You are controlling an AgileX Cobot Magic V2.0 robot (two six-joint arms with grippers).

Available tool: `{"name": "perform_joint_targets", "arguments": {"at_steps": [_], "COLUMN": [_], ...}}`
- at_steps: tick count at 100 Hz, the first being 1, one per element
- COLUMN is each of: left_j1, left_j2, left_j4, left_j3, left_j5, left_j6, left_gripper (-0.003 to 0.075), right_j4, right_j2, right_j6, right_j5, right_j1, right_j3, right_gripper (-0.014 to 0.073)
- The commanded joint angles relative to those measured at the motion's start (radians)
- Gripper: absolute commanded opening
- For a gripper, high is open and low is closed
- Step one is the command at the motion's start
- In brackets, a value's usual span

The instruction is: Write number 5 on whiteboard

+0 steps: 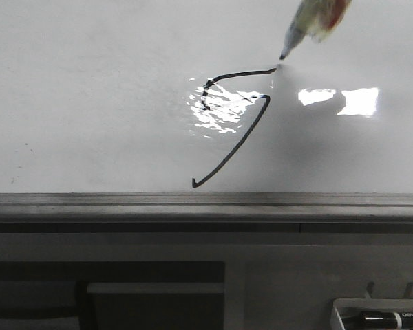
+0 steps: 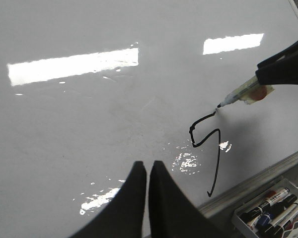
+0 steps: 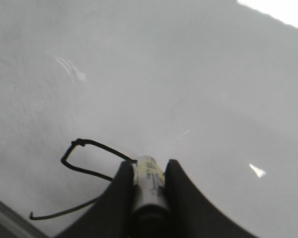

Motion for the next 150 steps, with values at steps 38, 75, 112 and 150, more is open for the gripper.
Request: {"name": "perform_joint_targets", "arguments": {"at_steps": [38, 75, 112, 150], "left_j1": [0.001, -0.254, -0.364, -0.364], "left_j2": [0.185, 0.457, 0.671, 0.716], "left_j4": [-0.02, 0.102, 0.11, 0.07], "left_j3": [-0.188, -0.44, -0.495, -0.495], "left_j5": [0.264, 0.462, 0.404, 0.403], "left_j6": [0.184, 0.367, 0.367, 0.367], "left_gripper": [0.0304, 0.0408, 0.0408, 0.0408], "right_j4": [-0.055, 0.181, 0.385, 0.382], "right_j2": [-0.154, -0.104, -0.104, -0.121], "right_j6": [-0.027, -0.317, -0.573, -0.562], "right_j5": [-0.118, -0.29, -0.141, -0.282], "right_j1": [0.202, 0.251, 0.288, 0.279], "right_j3": [-0.031, 0.038, 0.048, 0.177], "right_gripper": [-0.0065, -0.0069, -0.0069, -0.0069]}}
